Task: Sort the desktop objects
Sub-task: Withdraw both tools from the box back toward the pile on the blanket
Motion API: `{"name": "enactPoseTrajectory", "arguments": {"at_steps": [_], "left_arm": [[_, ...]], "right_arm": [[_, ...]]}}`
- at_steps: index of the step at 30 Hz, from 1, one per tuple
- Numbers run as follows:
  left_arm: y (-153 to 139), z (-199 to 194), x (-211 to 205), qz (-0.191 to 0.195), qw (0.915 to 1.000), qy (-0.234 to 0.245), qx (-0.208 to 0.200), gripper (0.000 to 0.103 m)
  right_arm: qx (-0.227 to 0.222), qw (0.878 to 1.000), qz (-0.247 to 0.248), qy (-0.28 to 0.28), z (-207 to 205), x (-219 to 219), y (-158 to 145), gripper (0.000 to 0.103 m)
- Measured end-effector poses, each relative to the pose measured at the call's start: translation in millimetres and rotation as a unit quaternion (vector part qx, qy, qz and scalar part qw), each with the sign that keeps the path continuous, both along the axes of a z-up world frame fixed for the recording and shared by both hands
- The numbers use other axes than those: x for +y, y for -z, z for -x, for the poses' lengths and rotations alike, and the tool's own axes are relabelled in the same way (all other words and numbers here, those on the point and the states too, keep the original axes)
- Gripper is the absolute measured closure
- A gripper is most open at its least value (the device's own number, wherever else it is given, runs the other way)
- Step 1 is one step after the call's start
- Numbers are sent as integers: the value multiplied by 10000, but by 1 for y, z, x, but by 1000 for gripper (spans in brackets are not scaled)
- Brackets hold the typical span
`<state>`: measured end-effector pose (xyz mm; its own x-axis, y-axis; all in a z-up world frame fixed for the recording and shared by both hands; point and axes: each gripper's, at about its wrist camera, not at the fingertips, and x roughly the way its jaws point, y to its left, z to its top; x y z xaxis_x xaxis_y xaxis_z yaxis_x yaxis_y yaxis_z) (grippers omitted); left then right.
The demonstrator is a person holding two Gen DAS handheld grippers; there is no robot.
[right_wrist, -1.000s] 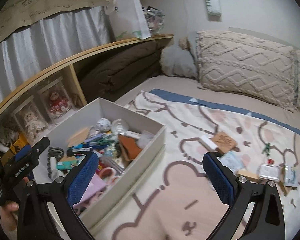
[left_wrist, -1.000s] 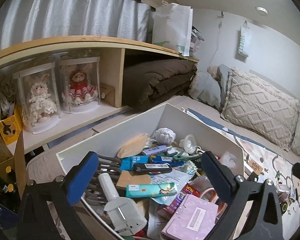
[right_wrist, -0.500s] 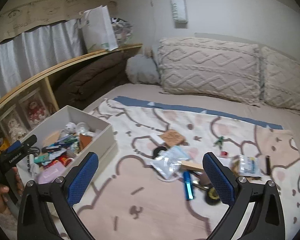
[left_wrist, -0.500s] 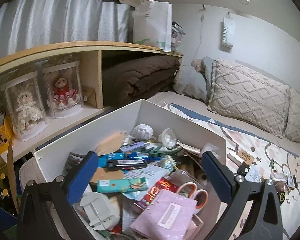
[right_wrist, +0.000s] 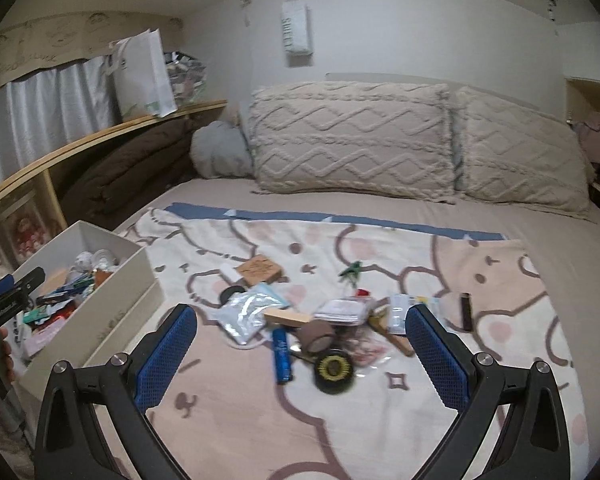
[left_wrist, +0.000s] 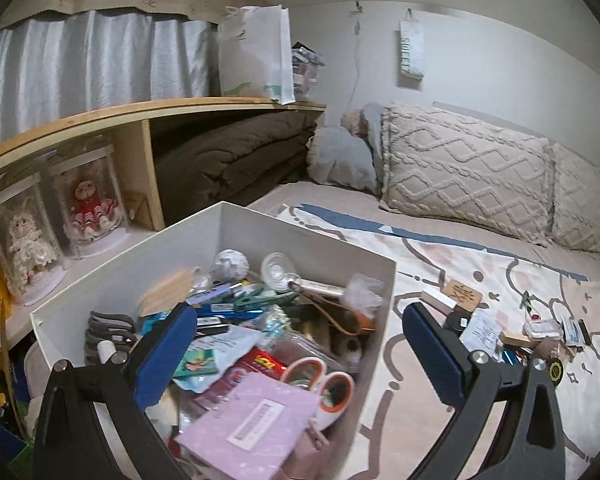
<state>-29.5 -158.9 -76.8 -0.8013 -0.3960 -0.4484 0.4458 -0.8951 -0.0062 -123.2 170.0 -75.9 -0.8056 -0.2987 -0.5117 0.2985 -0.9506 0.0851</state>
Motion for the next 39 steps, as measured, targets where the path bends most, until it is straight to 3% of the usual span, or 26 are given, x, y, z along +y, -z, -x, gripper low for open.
{"name": "enactPoseTrajectory", "arguments": {"at_steps": [8, 16, 22, 28, 32, 39], "left_arm": [[2, 7, 29, -38, 9996, 248, 133, 0], [8, 15, 70, 277, 9974, 654, 97, 0], [21, 25, 97, 136, 9942, 1068, -6, 0], [40, 36, 120, 85, 9898, 1404, -222, 0], [56, 44, 132, -34, 9860, 1607, -433, 0], [90, 64, 151, -491, 9738, 1996, -969, 0]], "right_arm": [[65, 9993, 89, 360, -2, 29, 15, 0], [61, 9984, 41, 557, 0, 43, 30, 0], [-73, 9980, 147, 605, 3, 50, 44, 0], [-321, 9973, 172, 638, 11, 52, 62, 0], [-620, 9952, 449, 607, 18, 57, 75, 0], [-936, 9923, 523, 627, 24, 56, 97, 0]]}}
